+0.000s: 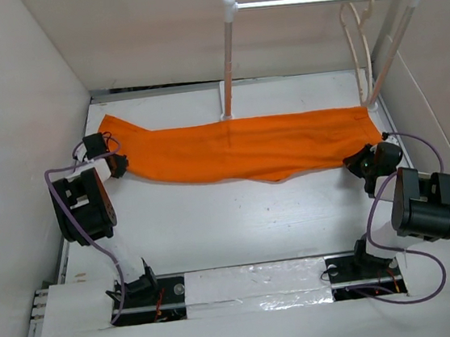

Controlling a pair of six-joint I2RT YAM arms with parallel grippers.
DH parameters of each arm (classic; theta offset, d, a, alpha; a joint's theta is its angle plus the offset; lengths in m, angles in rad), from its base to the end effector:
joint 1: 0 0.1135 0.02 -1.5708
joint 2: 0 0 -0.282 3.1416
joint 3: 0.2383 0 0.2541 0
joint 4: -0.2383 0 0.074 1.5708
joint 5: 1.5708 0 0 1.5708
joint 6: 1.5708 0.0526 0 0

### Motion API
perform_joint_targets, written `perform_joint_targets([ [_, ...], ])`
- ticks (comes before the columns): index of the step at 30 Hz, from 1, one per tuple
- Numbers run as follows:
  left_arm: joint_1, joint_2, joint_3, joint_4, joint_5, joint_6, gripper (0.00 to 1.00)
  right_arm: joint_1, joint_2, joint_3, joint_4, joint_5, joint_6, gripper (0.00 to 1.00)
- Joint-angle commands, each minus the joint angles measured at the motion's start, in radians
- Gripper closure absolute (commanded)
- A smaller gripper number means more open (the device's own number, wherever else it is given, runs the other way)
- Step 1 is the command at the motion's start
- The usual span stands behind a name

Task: Place the trousers on the hanger
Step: Fold the trousers at the center of the board.

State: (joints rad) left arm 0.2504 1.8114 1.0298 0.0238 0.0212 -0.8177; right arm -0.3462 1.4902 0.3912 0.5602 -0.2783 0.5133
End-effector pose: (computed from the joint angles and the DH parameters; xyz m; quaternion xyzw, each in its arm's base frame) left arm 0.3846 0.0972 0.1690 -0.4639 0.7927 -0.1200 0.3768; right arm 0.2588 -0.0780 0.1380 0.2967 0.8116 0.1610 0.4769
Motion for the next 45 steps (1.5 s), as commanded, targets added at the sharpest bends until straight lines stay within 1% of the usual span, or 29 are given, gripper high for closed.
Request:
perform_joint_targets([
  [1, -0.007, 0.022, 0.052, -0.048, -0.015, 0.038, 1.00, 0.001, -0.028, -0.024, 0.098, -0.001, 0.001, 1.00],
  [5, 0.004, -0.007, 0.096, -0.174, -0.199, 0.106, 1.00, 0.010, -0.088, -0.110, 0.118, 0.001, -0.022, 1.00],
  [6, 0.030, -0.041, 0.078, -0.186, -0.255, 0.118, 1.00, -0.013, -0.122, -0.129, 0.118, -0.018, -0.032, 1.00],
  [8, 0.058, -0.085, 0.040, -0.205, -0.305, 0.118, 1.00, -0.022, -0.174, -0.190, 0.122, -0.050, -0.035, 1.00],
  [9, 0.069, -0.134, 0.001, -0.211, -0.354, 0.117, 1.00, -0.031, -0.241, -0.207, 0.113, -0.068, -0.044, 1.00],
  [12, 0.090, -0.214, -0.034, -0.252, -0.409, 0.118, 1.00, -0.031, -0.371, -0.238, -0.023, -0.093, -0.084, 1.00],
  [18, 0.109, -0.375, -0.088, -0.358, -0.498, 0.129, 1.00, -0.131, -0.827, -0.262, -0.452, -0.137, -0.209, 0.98],
  [19, 0.109, -0.400, -0.099, -0.364, -0.500, 0.129, 1.00, -0.145, -0.894, -0.261, -0.568, -0.139, -0.222, 0.92],
  [20, 0.119, -0.421, -0.108, -0.367, -0.497, 0.132, 1.00, -0.158, -1.023, -0.262, -0.627, -0.139, -0.232, 0.82],
  [21, 0.119, -0.463, -0.129, -0.340, -0.463, 0.162, 1.00, -0.171, -1.086, -0.265, -0.708, -0.125, -0.236, 0.53],
  [23, 0.119, -0.488, -0.128, -0.355, -0.417, 0.172, 0.90, -0.171, -1.224, -0.259, -0.787, -0.073, -0.237, 0.20],
  [24, 0.119, -0.513, -0.120, -0.349, -0.359, 0.189, 0.84, -0.171, -1.249, -0.256, -0.807, -0.043, -0.231, 0.00],
  [25, 0.119, -0.530, -0.125, -0.335, -0.328, 0.207, 0.68, -0.171, -1.260, -0.259, -0.809, -0.042, -0.223, 0.00],
  [27, 0.106, -0.593, -0.132, -0.317, -0.273, 0.229, 0.56, -0.171, -1.227, -0.261, -0.803, -0.021, -0.203, 0.00],
  [28, 0.087, -0.616, -0.137, -0.306, -0.261, 0.236, 0.47, -0.171, -1.198, -0.259, -0.774, -0.021, -0.199, 0.00],
  [30, 0.063, -0.668, -0.142, -0.291, -0.236, 0.233, 0.45, -0.180, -1.126, -0.259, -0.731, -0.021, -0.190, 0.00],
  [31, 0.038, -0.684, -0.142, -0.285, -0.215, 0.230, 0.46, -0.180, -1.042, -0.259, -0.676, -0.024, -0.188, 0.00],
  [33, 0.004, -0.730, -0.152, -0.246, -0.137, 0.229, 0.55, -0.189, -0.955, -0.265, -0.594, -0.035, -0.168, 0.00],
  [34, -0.049, -0.747, -0.160, -0.223, -0.115, 0.229, 0.65, -0.198, -0.864, -0.264, -0.524, -0.039, -0.164, 0.00],
  [36, -0.121, -0.797, -0.181, -0.150, -0.074, 0.241, 0.76, -0.198, -0.771, -0.247, -0.471, -0.058, -0.156, 0.00],
  [37, -0.160, -0.811, -0.183, -0.136, -0.076, 0.238, 0.86, -0.198, -0.727, -0.242, -0.406, -0.067, -0.148, 0.00],
  [38, -0.234, -0.822, -0.183, -0.122, -0.079, 0.233, 0.93, -0.198, -0.637, -0.241, -0.367, -0.076, -0.138, 0.01],
  [39, -0.267, -0.836, -0.186, -0.119, -0.086, 0.226, 0.99, -0.198, -0.590, -0.236, -0.334, -0.085, -0.125, 0.06],
  [40, -0.296, -0.840, -0.191, -0.113, -0.081, 0.220, 1.00, -0.198, -0.547, -0.233, -0.265, -0.090, -0.119, 0.11],
  [41, -0.318, -0.847, -0.195, -0.101, -0.072, 0.201, 1.00, -0.198, -0.462, -0.233, -0.222, -0.100, -0.111, 0.18],
  [42, -0.345, -0.859, -0.214, -0.094, -0.044, 0.192, 1.00, -0.198, -0.423, -0.232, -0.183, -0.128, -0.102, 0.37],
  [43, -0.355, -0.868, -0.229, -0.084, -0.027, 0.181, 1.00, -0.198, -0.388, -0.227, -0.125, -0.134, -0.102, 0.48],
  [44, -0.364, -0.879, -0.273, -0.055, -0.020, 0.158, 1.00, -0.209, -0.339, -0.229, -0.085, -0.148, -0.107, 0.82],
  [45, -0.364, -0.908, -0.304, -0.039, 0.023, 0.146, 1.00, -0.209, -0.332, -0.233, -0.056, -0.169, -0.116, 0.95],
])
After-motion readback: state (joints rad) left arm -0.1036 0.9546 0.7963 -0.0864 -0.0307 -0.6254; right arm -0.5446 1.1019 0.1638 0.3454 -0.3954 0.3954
